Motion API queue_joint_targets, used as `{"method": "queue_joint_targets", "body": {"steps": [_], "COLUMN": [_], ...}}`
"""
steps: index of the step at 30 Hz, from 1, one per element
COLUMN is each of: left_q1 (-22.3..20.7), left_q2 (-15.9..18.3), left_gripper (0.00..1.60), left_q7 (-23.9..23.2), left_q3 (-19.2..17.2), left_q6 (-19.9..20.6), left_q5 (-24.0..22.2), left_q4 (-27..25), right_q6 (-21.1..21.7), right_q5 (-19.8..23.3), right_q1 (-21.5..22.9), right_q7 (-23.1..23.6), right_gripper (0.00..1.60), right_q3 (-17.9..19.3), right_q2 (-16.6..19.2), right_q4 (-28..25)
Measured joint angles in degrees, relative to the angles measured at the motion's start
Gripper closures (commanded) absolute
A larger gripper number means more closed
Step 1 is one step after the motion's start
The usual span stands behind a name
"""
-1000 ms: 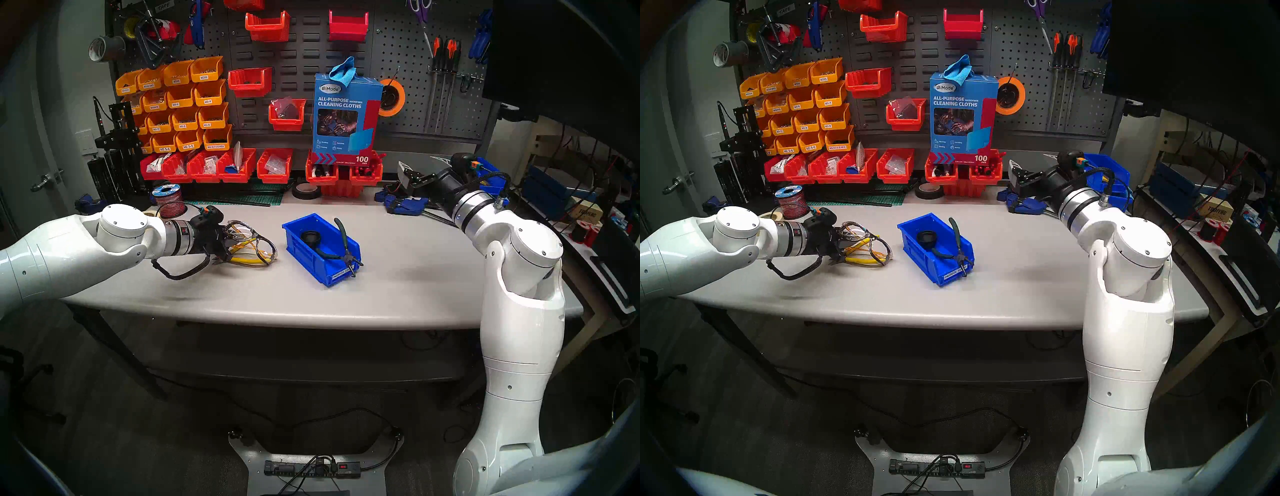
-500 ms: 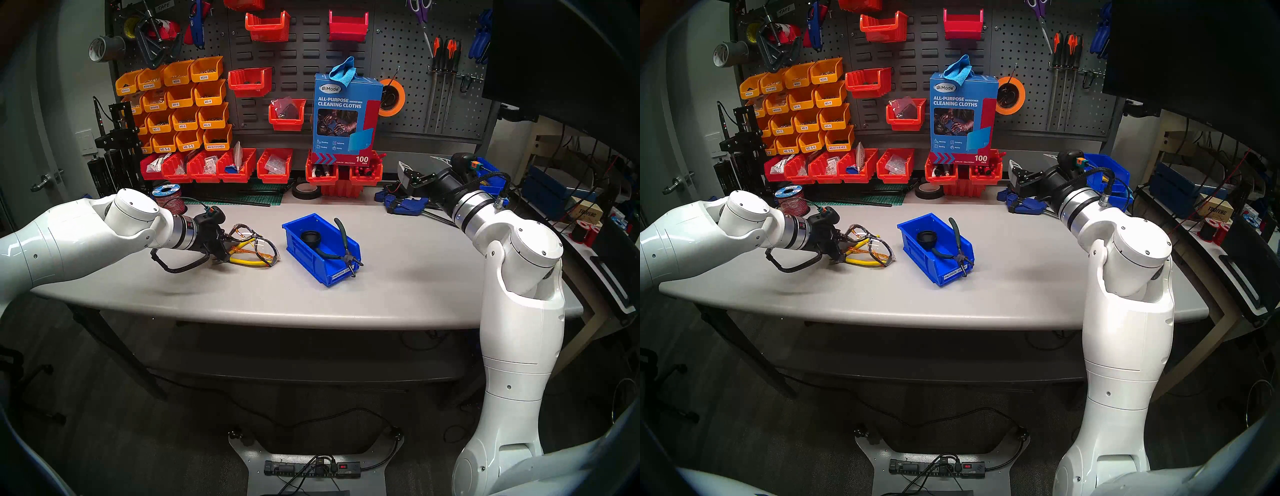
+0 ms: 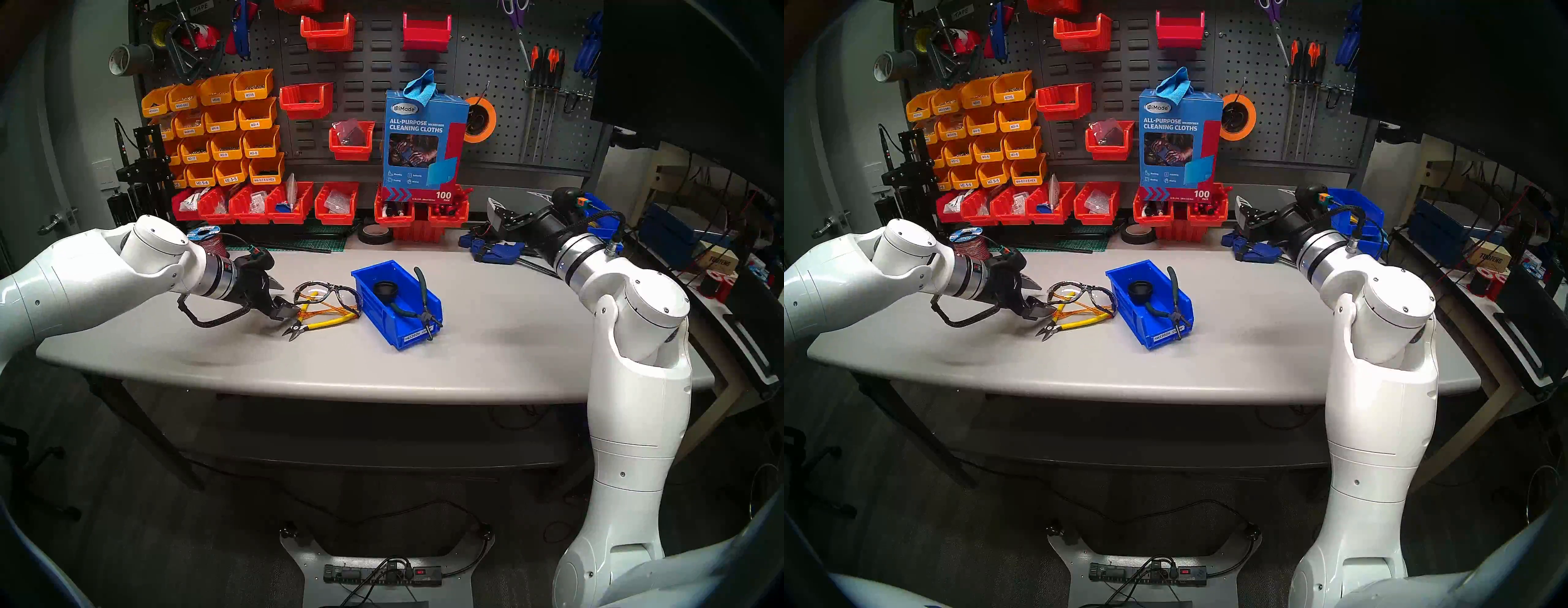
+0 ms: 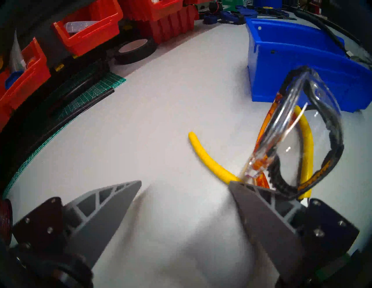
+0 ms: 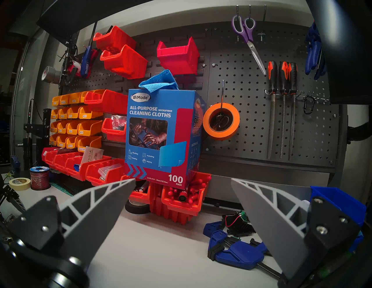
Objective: Take out tools from the storage box
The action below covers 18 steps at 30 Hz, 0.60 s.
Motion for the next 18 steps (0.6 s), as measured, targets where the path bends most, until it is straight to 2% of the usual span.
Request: {"method": "queue_joint_targets", "body": {"steps": [10, 18], "left_q1": [-1.11, -2.13], "left_q2": [0.04, 0.27], "left_gripper": [0.00, 0.00], "left_q7": [-0.97, -2.47], "left_q3": [-2.19, -2.67], "left_q6": [-0.81, -1.09], "left_q5": [-1.14, 0.61], "left_q4": [0.69, 2.11], "right_q6": [0.00, 0.00], "right_q5": [-0.26, -0.45], "right_q1": [0.03, 0.07], "right_q7": [0.21, 0.41], "right_gripper": [0.00, 0.00], "right_q3": [0.12, 0.23], "right_q2": [-0.21, -0.39], "right_q4": [0.00, 0.00]}}
